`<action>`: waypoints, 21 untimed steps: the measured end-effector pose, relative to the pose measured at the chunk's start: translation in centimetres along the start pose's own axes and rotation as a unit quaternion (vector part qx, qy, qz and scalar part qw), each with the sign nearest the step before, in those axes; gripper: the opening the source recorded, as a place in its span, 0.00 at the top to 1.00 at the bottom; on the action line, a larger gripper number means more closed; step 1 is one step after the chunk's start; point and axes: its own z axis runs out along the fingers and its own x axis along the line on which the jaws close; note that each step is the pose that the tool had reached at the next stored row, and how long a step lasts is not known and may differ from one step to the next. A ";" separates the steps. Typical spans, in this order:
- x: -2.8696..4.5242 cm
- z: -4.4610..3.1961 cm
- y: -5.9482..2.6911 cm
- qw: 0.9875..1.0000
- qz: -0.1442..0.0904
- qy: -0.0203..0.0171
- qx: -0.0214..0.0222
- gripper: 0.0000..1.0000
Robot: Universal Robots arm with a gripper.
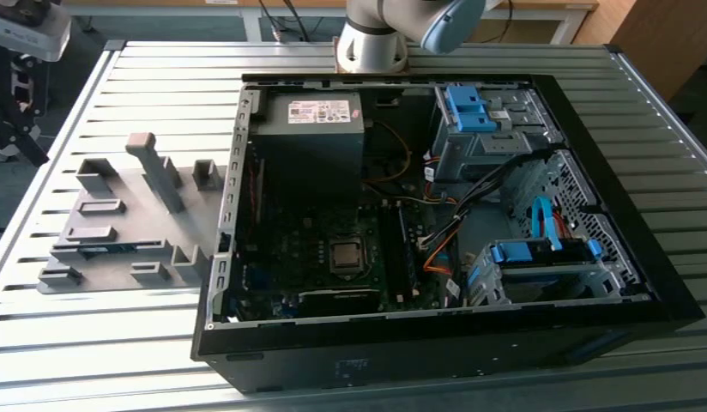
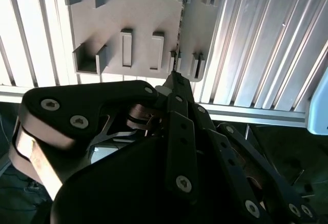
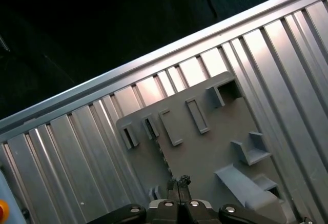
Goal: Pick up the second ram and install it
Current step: 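Pick up the second ram and move it above second insertion slot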
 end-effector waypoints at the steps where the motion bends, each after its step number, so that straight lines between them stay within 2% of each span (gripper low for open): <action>1: 0.00 0.00 0.00 1.000 -0.003 0.000 0.000 0.89; 7: 0.03 0.02 0.04 1.000 -0.022 0.000 0.002 0.89; 11: 0.07 0.05 0.05 0.999 -0.041 0.000 0.003 0.89; 17: 0.13 0.09 0.09 0.998 -0.069 0.000 0.004 0.89; 21: 0.16 0.13 0.14 0.996 -0.090 0.001 0.004 0.89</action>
